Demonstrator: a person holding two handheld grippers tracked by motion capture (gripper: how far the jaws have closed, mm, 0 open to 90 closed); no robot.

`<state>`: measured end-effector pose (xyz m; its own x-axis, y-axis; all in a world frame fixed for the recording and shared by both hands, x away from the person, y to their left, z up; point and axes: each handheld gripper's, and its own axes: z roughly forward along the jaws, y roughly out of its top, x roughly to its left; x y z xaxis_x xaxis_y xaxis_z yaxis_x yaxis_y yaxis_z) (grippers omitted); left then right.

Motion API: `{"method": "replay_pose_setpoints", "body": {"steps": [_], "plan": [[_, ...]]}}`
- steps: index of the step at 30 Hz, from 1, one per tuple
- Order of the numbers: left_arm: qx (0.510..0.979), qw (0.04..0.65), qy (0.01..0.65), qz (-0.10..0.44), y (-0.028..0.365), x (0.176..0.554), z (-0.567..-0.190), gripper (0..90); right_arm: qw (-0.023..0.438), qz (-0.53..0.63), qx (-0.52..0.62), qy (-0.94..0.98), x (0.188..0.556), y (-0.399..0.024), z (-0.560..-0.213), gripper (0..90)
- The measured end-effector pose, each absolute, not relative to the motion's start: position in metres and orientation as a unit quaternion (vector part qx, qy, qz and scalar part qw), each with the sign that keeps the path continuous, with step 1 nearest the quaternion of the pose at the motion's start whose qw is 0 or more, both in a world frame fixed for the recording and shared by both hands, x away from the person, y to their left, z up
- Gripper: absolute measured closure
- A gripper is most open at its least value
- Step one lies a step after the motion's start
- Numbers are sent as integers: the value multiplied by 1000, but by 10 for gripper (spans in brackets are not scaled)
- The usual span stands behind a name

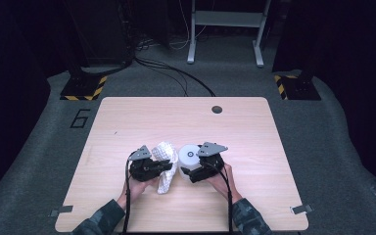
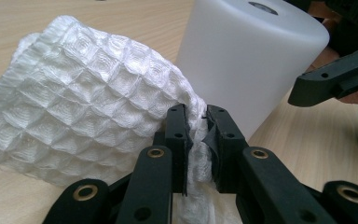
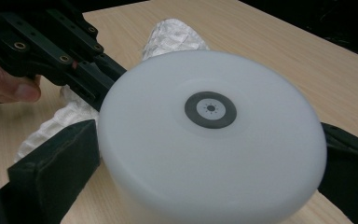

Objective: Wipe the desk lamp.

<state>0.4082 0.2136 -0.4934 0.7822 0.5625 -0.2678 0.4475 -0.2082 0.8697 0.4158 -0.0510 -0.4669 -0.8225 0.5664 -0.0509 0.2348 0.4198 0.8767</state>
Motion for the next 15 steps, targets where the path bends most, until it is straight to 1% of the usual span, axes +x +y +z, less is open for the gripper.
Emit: {"method": "replay_pose_setpoints", "body": {"steps": [8, 15], "plan": [[773, 541, 323, 67, 224, 411, -476, 794, 162, 481, 240, 827, 413, -55, -455, 0], [780, 537, 315, 64, 231, 416, -461, 792, 163, 482, 230, 830, 410, -58, -445, 0]]}}
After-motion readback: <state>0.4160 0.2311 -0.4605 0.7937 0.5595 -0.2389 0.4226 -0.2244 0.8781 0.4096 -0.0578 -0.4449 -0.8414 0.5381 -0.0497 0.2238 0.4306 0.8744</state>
